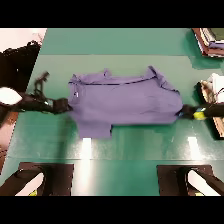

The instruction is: Fold the shirts.

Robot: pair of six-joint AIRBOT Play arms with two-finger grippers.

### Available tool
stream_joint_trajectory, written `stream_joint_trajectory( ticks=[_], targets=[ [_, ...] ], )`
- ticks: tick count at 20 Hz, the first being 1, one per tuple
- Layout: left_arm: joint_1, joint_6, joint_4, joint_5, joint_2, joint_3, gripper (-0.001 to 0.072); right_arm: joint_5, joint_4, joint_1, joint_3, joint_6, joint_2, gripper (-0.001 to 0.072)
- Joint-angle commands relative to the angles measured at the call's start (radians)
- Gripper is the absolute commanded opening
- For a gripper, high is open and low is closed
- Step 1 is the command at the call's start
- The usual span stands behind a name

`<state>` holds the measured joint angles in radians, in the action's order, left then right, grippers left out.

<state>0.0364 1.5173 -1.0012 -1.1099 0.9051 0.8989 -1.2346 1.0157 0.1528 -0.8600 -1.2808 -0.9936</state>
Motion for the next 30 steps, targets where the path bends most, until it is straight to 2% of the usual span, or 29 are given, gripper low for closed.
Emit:
stream_joint_trajectory(
  ticks=[1, 6, 10, 13, 16, 19, 22, 26, 30],
  targets=[
    [0.000, 0.006, -0.058, -0.073, -0.106, 0.269, 0.0024, 0.022, 0.005, -0.004, -0.279, -0.001, 0.122, 0.0015],
    [0.000, 0.025, -0.058, -0.128, -0.137, 0.841, 0.0024, 0.068, 0.025, -0.003, -0.735, 0.000, 0.203, 0.0014],
    [0.000, 0.050, -0.058, -0.079, -0.136, 1.213, 0.0024, 0.036, 0.196, -0.003, -0.962, -0.005, 0.251, 0.0014],
    [0.000, 0.069, -0.038, -0.040, -0.137, 1.329, 0.0023, -0.058, 0.325, -0.003, -1.085, -0.047, 0.250, 0.0014],
    [0.000, 0.077, -0.037, -0.048, -0.123, 1.304, 0.0024, -0.232, 0.346, -0.005, -1.232, -0.063, 0.160, 0.0013],
    [0.000, 0.077, -0.073, -0.029, -0.114, 1.091, 0.0023, -0.365, 0.313, -0.008, -1.233, -0.080, 0.033, 0.0014],
    [0.000, 0.075, -0.111, -0.113, -0.016, 0.881, 0.0024, -0.383, 0.286, -0.008, -1.061, -0.080, -0.084, 0.0014],
    [0.000, 0.040, -0.109, -0.246, 0.233, 0.719, 0.0025, -0.364, 0.286, -0.032, -0.879, -0.079, -0.292, 0.0014],
    [0.000, 0.016, -0.111, -0.225, 0.520, 0.679, 0.0025, -0.277, 0.286, -0.099, -0.819, -0.079, -0.514, 0.0014]
  ],
)
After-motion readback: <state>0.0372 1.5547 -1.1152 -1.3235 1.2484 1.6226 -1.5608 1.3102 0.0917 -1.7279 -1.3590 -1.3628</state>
